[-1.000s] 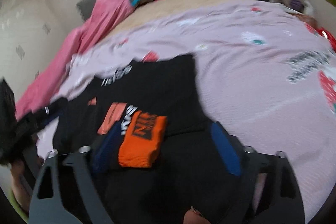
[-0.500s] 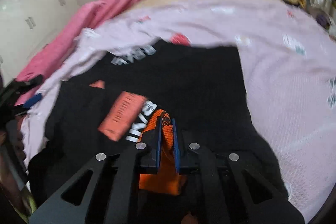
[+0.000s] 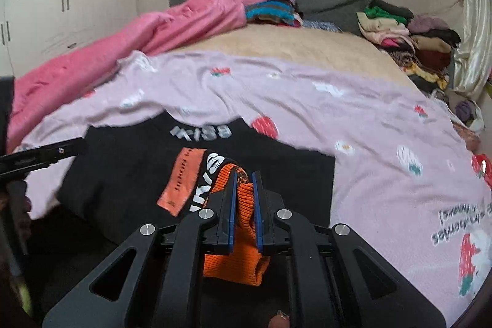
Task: Fold small clothes
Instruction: 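Grasp the orange cuff with the right tool, adjust it on the body, release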
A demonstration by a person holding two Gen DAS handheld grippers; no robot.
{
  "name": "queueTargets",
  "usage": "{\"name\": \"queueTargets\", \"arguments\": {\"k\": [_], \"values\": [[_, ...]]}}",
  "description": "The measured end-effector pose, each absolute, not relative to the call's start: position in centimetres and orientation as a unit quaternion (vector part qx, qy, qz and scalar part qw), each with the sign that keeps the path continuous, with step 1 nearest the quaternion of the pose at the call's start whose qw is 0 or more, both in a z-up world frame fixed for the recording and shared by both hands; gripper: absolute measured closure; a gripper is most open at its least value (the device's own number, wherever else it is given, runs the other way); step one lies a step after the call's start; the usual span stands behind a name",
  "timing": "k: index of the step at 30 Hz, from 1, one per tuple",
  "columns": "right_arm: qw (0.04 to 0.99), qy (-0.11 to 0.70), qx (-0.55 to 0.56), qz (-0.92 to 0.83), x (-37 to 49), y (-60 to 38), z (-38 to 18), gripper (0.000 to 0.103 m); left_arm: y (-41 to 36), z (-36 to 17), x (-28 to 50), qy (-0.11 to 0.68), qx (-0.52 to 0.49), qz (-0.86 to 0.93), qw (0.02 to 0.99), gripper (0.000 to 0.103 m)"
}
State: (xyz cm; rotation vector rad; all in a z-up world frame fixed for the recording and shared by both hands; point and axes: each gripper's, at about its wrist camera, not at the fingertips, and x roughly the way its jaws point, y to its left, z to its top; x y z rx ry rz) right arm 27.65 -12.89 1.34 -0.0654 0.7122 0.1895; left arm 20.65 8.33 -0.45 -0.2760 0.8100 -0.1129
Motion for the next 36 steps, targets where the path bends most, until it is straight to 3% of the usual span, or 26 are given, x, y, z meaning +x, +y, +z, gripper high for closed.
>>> {"name": "queueTargets", "arguments": {"k": [12,24,28,30,36], "values": [[0.924,0.38,-0.011,0.045,27.5,-14.5,-1.7,0.093,5.7,-1.9,20.9,0.425,-0.088,-0.079,0.897,0.02],[0.932,0.36,-0.014,0.043,26.2,-13.7,-0.2,0.079,4.7,-2.4,20.6,0.442,-0.079,-0.096,0.889,0.02],[0.923,0.372,-0.023,0.089,25.9,-11.7,-0.2,0.074,4.4,-2.7,20.3,0.449,-0.076,-0.104,0.884,0.037],[0.918,0.381,-0.027,0.106,25.9,-10.7,-0.4,0.074,4.4,-2.9,20.1,0.45,-0.084,-0.109,0.882,0.051],[0.904,0.402,-0.045,0.141,25.9,-7.7,-1.4,0.064,4.1,-3.8,19.9,0.463,-0.077,-0.109,0.876,0.056]]}}
